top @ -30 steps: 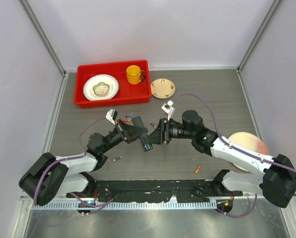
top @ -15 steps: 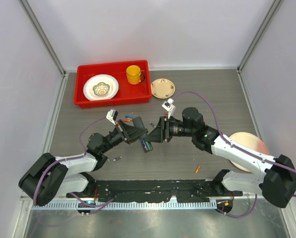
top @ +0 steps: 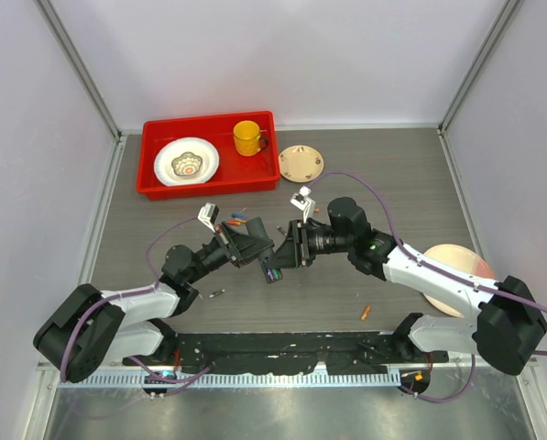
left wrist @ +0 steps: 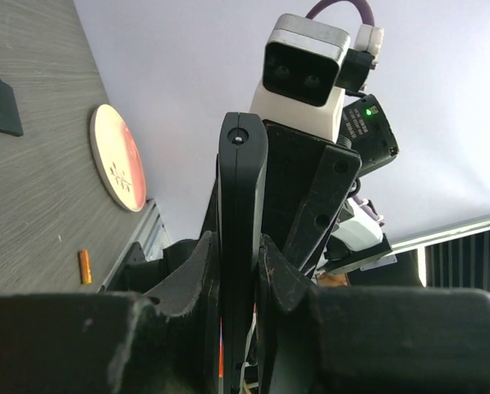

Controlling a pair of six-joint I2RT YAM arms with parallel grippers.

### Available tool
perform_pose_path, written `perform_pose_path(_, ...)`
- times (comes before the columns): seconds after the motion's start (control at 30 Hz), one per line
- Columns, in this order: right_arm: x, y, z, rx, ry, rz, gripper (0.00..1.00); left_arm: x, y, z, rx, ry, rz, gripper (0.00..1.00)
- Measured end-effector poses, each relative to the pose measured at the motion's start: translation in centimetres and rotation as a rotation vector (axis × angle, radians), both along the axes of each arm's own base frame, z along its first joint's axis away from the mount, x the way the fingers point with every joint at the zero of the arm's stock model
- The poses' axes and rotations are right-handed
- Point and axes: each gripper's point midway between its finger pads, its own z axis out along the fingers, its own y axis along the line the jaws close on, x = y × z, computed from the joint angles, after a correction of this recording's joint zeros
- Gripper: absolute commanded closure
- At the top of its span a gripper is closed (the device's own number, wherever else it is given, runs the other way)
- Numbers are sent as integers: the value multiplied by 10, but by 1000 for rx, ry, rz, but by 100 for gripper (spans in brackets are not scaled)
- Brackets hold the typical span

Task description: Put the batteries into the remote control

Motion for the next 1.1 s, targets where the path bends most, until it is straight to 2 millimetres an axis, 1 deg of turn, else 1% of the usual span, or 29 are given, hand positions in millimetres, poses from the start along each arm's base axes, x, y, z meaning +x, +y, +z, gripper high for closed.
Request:
perform_pose_path(0.1, -1, 2, 1, 0, 1, 8, 80, 1, 0, -4, 14, 5, 2, 100)
perform_pose_path(0.13, -1, 2, 1, -5, 5, 8, 82, 0, 0, -3, 15, 0, 0, 100)
perform_pose_path(0.2, -2, 2, 0, -8, 19, 10, 81, -1, 0, -2, 18, -17, 2, 100)
perform_pose_path(0.23, -2, 2, 0, -8, 19, 11, 78, -1, 0, -2, 19, -19, 1, 100)
perform_pose_path(0.27, -2, 2, 0, -7, 19, 11, 72, -1, 0, -2, 20, -21, 0, 100)
perform_pose_path(0.3, -2, 2, 1, -7, 20, 11, 56, -1, 0, -1, 20, -23, 1, 100)
perform_pose_path(0.33, -2, 2, 1, -6, 20, 11, 51, -1, 0, -1, 21, -26, 1, 100)
perform_pose_path(0.4, 0, 2, 0, -11, 11, 5, 36, -2, 0, -1, 21, -20, 1, 100)
perform_pose_path(0.47, 1, 0, -3, -29, 12, -6, 28, -2, 1, 1, 17, -22, 1, 100)
perform_pose_path(0.57, 7, -6, 0, -54, 1, -31, 25, -4, 2, 6, 8, -35, 5, 100)
perform_pose_path(0.63, 16, -15, 10, -62, -27, -64, 24, -4, 3, 8, 5, -42, 9, 100)
perform_pose_path(0.77, 44, -44, 36, -71, -126, -188, 25, -4, 4, 8, 11, -51, 13, 100)
perform_pose_path(0.83, 63, -62, 38, -119, -171, -303, 26, -3, 3, 6, 16, -49, 15, 100)
perform_pose_path(0.9, 85, -80, 27, -217, -190, -438, 26, -3, 3, 5, 20, -47, 15, 100)
perform_pose_path(0.93, 97, -91, 11, -300, -183, -508, 26, -3, 3, 4, 23, -45, 15, 100)
perform_pose_path(1.0, 114, -111, -23, -456, -156, -609, 24, -4, 4, 1, 31, -42, 16, 100)
perform_pose_path(1.07, 124, -132, -69, -635, -104, -672, 22, -5, 5, -4, 44, -38, 16, 100)
perform_pose_path(1.1, 126, -141, -87, -704, -82, -689, 22, -6, 5, -6, 51, -38, 17, 100)
